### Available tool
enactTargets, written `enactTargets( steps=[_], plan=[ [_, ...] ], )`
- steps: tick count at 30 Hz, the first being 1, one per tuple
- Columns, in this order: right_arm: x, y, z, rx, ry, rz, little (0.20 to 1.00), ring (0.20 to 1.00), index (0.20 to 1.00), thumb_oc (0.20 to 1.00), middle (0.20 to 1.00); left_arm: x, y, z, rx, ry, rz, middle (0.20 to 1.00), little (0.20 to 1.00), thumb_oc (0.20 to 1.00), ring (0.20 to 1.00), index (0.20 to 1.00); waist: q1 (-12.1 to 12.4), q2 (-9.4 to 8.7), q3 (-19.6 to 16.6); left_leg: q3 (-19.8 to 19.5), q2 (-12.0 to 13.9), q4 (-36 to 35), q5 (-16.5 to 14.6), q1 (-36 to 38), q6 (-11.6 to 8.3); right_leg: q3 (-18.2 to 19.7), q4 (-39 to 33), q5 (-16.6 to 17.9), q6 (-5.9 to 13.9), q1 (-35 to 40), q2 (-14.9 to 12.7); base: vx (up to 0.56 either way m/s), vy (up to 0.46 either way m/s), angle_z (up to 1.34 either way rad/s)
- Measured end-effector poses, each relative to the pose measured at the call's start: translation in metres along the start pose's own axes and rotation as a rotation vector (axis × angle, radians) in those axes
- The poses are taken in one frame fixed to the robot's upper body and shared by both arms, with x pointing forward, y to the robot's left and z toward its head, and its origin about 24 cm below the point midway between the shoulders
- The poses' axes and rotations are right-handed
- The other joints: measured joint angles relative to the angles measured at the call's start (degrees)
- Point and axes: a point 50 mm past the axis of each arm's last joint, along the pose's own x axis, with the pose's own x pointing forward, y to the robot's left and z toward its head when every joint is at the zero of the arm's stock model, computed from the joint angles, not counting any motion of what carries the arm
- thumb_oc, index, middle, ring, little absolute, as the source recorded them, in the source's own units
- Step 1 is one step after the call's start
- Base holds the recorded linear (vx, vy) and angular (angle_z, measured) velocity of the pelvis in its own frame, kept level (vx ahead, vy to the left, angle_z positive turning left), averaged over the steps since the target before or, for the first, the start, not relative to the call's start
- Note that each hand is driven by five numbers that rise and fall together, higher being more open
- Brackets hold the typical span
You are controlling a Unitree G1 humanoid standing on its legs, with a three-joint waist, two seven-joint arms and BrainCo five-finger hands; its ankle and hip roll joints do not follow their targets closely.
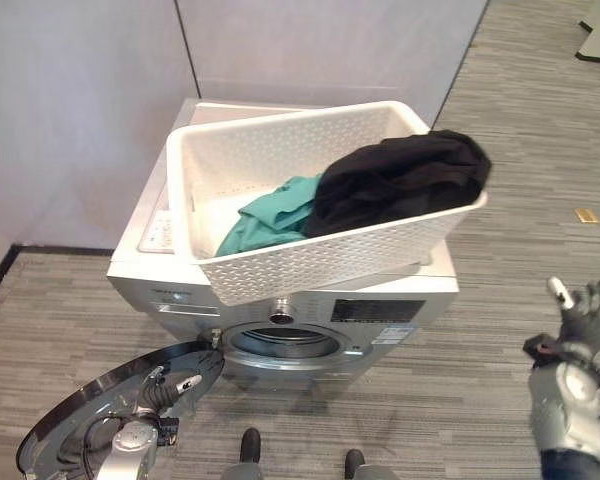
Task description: Grab the laundry basket,head to the washer,open it,put in the laundry and shut it.
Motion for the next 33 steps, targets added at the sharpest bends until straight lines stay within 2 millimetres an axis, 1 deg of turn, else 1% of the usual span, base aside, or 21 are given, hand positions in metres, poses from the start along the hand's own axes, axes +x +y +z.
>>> enactTargets(
  steps=[1,3,4,7,8,9,10,11,12,13,15,16,17,19,21,25,27,28,30,31,33],
  plan=[
    [0.009,0.007,0.018,-0.002,-0.065,0.022,1.000,1.000,1.000,1.000,1.000,0.000,0.000,0.000,0.001,-0.001,-0.001,1.000,1.000,1.000,1.000,1.000,0.30,-0.52,0.04,-0.17,-0.12,-0.09,-0.17,0.38,0.19,-0.20,-1.09,0.27,0.31,1.00,0.07,0.01,-0.001,0.10],
    [0.019,0.016,0.050,-0.032,-0.189,0.069,1.000,1.000,1.000,1.000,1.000,0.000,-0.006,0.001,0.015,-0.004,-0.023,1.000,1.000,1.000,1.000,1.000,1.52,-0.72,0.15,-0.22,0.18,-1.04,-0.13,1.25,0.16,-0.34,-2.66,0.33,0.33,2.11,0.32,0.02,-0.007,0.05],
    [0.023,0.022,0.062,-0.030,-0.236,0.084,1.000,1.000,1.000,1.000,1.000,0.000,-0.008,0.002,0.016,-0.005,-0.030,1.000,1.000,1.000,1.000,1.000,1.62,-0.99,0.18,-0.35,0.36,-1.08,-0.15,1.37,0.16,-0.49,-2.88,0.35,0.30,2.47,0.54,0.01,-0.018,0.07],
    [0.041,0.034,0.118,-0.146,-0.395,0.174,1.000,1.000,1.000,1.000,1.000,-0.003,-0.016,-0.006,0.038,0.019,-0.079,1.000,1.000,1.000,1.000,1.000,2.08,-1.48,0.50,-0.70,0.92,-1.70,-0.12,1.99,0.08,-1.53,-4.21,0.61,-0.04,3.84,1.33,-0.01,-0.025,0.08],
    [0.048,0.047,0.141,-0.216,-0.452,0.243,1.000,1.000,1.000,1.000,1.000,-0.003,-0.017,-0.009,0.041,0.029,-0.092,1.000,1.000,1.000,1.000,1.000,1.89,-1.86,0.67,-1.19,1.13,-1.70,-0.13,1.99,0.07,-1.65,-4.40,0.70,-0.18,3.96,1.57,0.00,-0.020,0.04],
    [0.050,0.060,0.162,-0.266,-0.507,0.308,1.000,1.000,1.000,1.000,1.000,-0.002,-0.016,-0.011,0.043,0.041,-0.093,1.000,1.000,1.000,1.000,1.000,1.84,-2.25,0.85,-1.35,1.34,-1.74,-0.13,1.93,0.07,-1.65,-4.70,0.83,-0.37,4.08,1.85,0.00,-0.032,0.00],
    [0.050,0.076,0.175,-0.282,-0.547,0.372,1.000,1.000,1.000,1.000,1.000,-0.001,-0.015,-0.011,0.043,0.047,-0.089,1.000,1.000,1.000,1.000,1.000,1.72,-2.96,0.87,-1.35,1.63,-1.74,-0.13,1.99,0.07,-1.67,-4.73,0.90,-0.47,4.12,2.12,-0.01,-0.030,-0.01],
    [0.050,0.088,0.181,-0.311,-0.560,0.430,1.000,1.000,1.000,1.000,1.000,-0.001,-0.016,-0.012,0.043,0.049,-0.092,1.000,1.000,1.000,1.000,1.000,1.66,-3.61,0.70,-1.37,1.81,-1.73,-0.15,1.97,0.04,-1.75,-4.84,0.93,-0.52,4.17,2.32,-0.01,-0.032,-0.01],
    [0.050,0.102,0.186,-0.394,-0.558,0.501,1.000,1.000,1.000,1.000,1.000,0.000,-0.017,-0.014,0.043,0.063,-0.097,1.000,1.000,1.000,1.000,1.000,1.68,-4.12,0.71,-1.41,1.90,-1.73,-0.16,2.04,-0.05,-1.78,-5.02,0.98,-0.59,4.36,2.40,-0.01,-0.017,0.03],
    [0.049,0.110,0.189,-0.472,-0.557,0.563,1.000,1.000,1.000,1.000,1.000,0.001,-0.018,-0.013,0.038,0.065,-0.101,1.000,1.000,1.000,1.000,1.000,1.78,-4.62,0.69,-1.51,2.00,-1.73,-0.12,1.95,-0.10,-1.82,-5.08,0.98,-0.59,4.36,2.49,-0.01,-0.020,0.05],
    [0.045,0.115,0.188,-0.539,-0.542,0.644,1.000,1.000,1.000,1.000,1.000,0.003,-0.018,-0.010,0.031,0.057,-0.101,1.000,1.000,1.000,1.000,1.000,2.40,-6.06,0.54,-1.70,2.11,-1.74,-0.11,1.88,-0.12,-1.95,-5.17,0.97,-0.60,4.44,2.61,0.00,-0.018,0.07],
    [0.043,0.117,0.186,-0.577,-0.524,0.693,1.000,1.000,1.000,1.000,1.000,0.003,-0.019,-0.013,0.033,0.071,-0.110,1.000,1.000,1.000,1.000,1.000,2.67,-6.74,0.17,-1.74,1.89,-1.74,-0.17,1.65,-0.19,-2.26,-5.31,0.96,-0.60,4.43,2.42,-0.01,-0.022,0.07],
    [0.042,0.118,0.185,-0.586,-0.516,0.712,1.000,1.000,1.000,1.000,1.000,0.003,-0.018,-0.015,0.033,0.080,-0.112,1.000,1.000,1.000,1.000,1.000,2.66,-7.04,-0.03,-1.82,1.80,-1.74,-0.20,1.56,-0.24,-2.33,-5.36,0.96,-0.59,4.43,2.32,0.00,-0.026,0.18],
    [0.038,0.107,0.190,-0.741,-0.489,0.775,1.000,1.000,1.000,1.000,1.000,0.003,-0.021,-0.014,0.030,0.078,-0.133,1.000,1.000,1.000,1.000,1.000,2.69,-6.98,0.03,-2.83,1.21,-1.75,-0.16,0.69,-0.30,-3.59,-5.72,0.97,-0.57,4.43,1.94,0.00,-0.011,0.23],
    [0.038,0.102,0.188,-0.826,-0.450,0.815,1.000,1.000,1.000,1.000,1.000,0.000,-0.020,-0.021,0.031,0.100,-0.138,1.000,1.000,1.000,1.000,1.000,2.56,-7.05,-0.02,-3.29,1.03,-1.74,0.00,0.85,-0.53,-3.99,-5.77,0.99,-0.55,4.74,1.79,-0.02,-0.008,0.10],
    [0.039,0.104,0.170,-0.939,-0.354,0.890,1.000,1.000,1.000,1.000,1.000,-0.002,-0.025,-0.024,0.018,0.109,-0.163,1.000,1.000,1.000,1.000,1.000,1.78,-7.03,-0.01,-3.34,1.17,-1.75,-0.01,0.73,-0.53,-4.17,-5.95,0.99,-0.55,4.75,1.98,-0.01,0.000,0.01],
    [0.038,0.104,0.167,-0.977,-0.342,0.916,1.000,1.000,1.000,1.000,1.000,-0.003,-0.029,-0.025,-0.015,0.114,-0.175,1.000,1.000,1.000,1.000,1.000,1.30,-7.03,-0.01,-3.41,1.17,-1.75,0.00,0.56,-0.54,-4.31,-6.06,0.99,-0.55,4.72,2.00,0.00,0.000,0.00],
    [0.039,0.102,0.168,-0.991,-0.342,0.909,1.000,1.000,1.000,1.000,1.000,-0.004,-0.031,-0.027,-0.022,0.120,-0.180,1.000,1.000,1.000,1.000,1.000,1.18,-7.03,-0.01,-3.45,1.14,-1.75,0.00,0.51,-0.55,-4.32,-6.16,0.99,-0.55,4.72,1.96,-0.01,-0.012,0.04],
    [0.040,0.092,0.173,-1.017,-0.335,0.885,1.000,1.000,1.000,1.000,1.000,-0.004,-0.032,-0.029,-0.025,0.126,-0.189,1.000,1.000,1.000,1.000,1.000,0.90,-7.03,-0.01,-3.69,1.12,-1.75,0.00,-0.04,-0.55,-4.70,-6.32,0.99,-0.55,4.59,2.01,-0.01,0.001,0.08],
    [0.040,0.087,0.180,-1.018,-0.343,0.869,1.000,1.000,1.000,1.000,1.000,-0.005,-0.031,-0.035,-0.021,0.152,-0.187,1.000,1.000,1.000,1.000,1.000,0.62,-7.03,-0.01,-3.76,1.11,-1.74,0.00,-0.20,-0.57,-4.79,-6.44,0.99,-0.55,4.46,2.02,0.00,0.000,0.00],
    [0.040,0.086,0.188,-1.006,-0.368,0.856,1.000,1.000,1.000,1.000,1.000,-0.007,-0.029,-0.043,-0.017,0.183,-0.181,1.000,1.000,1.000,1.000,1.000,-0.10,-7.03,-0.01,-3.63,1.10,-1.74,-0.01,-0.18,-0.57,-4.74,-6.45,0.99,-0.55,4.39,2.00,-0.01,0.003,-0.04]
  ],
)
